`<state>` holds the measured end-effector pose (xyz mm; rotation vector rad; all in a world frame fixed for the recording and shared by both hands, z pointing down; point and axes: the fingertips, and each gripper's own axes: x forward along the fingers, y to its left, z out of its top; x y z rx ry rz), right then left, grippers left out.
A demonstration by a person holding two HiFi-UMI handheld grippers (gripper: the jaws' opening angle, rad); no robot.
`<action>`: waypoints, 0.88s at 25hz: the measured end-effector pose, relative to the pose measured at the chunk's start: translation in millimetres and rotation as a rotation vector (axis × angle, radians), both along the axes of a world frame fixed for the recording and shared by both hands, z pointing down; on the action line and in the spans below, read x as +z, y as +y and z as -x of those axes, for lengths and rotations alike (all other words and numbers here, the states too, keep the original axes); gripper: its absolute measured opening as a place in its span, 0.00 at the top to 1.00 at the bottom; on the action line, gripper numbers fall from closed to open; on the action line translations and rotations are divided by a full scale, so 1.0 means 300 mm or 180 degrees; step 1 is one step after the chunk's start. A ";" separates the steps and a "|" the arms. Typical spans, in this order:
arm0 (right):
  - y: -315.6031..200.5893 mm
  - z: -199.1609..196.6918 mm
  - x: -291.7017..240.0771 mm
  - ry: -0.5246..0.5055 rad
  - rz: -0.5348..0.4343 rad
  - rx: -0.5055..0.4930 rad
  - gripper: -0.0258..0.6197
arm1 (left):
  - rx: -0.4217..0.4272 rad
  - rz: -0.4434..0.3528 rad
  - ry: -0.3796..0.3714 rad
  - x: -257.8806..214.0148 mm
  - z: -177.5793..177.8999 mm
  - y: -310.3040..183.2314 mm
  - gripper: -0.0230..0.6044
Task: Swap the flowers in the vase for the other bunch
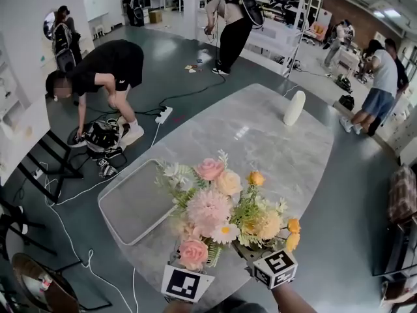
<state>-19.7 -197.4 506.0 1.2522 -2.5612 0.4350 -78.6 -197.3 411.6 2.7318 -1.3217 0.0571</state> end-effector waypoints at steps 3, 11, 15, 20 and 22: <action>0.014 -0.024 0.013 0.0010 0.0088 0.0033 0.56 | -0.0013 0.0012 0.0013 0.002 -0.008 0.001 0.85; 0.054 -0.009 0.082 -0.0032 0.0449 0.0024 0.56 | -0.0057 0.0014 0.0053 -0.001 0.022 -0.009 0.85; 0.075 -0.020 0.111 -0.0057 0.0513 0.0017 0.56 | -0.0088 -0.0021 0.0085 -0.028 0.014 0.011 0.84; 0.070 0.013 0.128 -0.0031 0.0487 -0.0028 0.56 | -0.0169 -0.0081 0.0124 -0.073 0.055 0.030 0.85; 0.063 0.022 0.128 -0.0017 0.0478 -0.0029 0.56 | -0.0201 -0.0082 0.0136 -0.085 0.069 0.034 0.84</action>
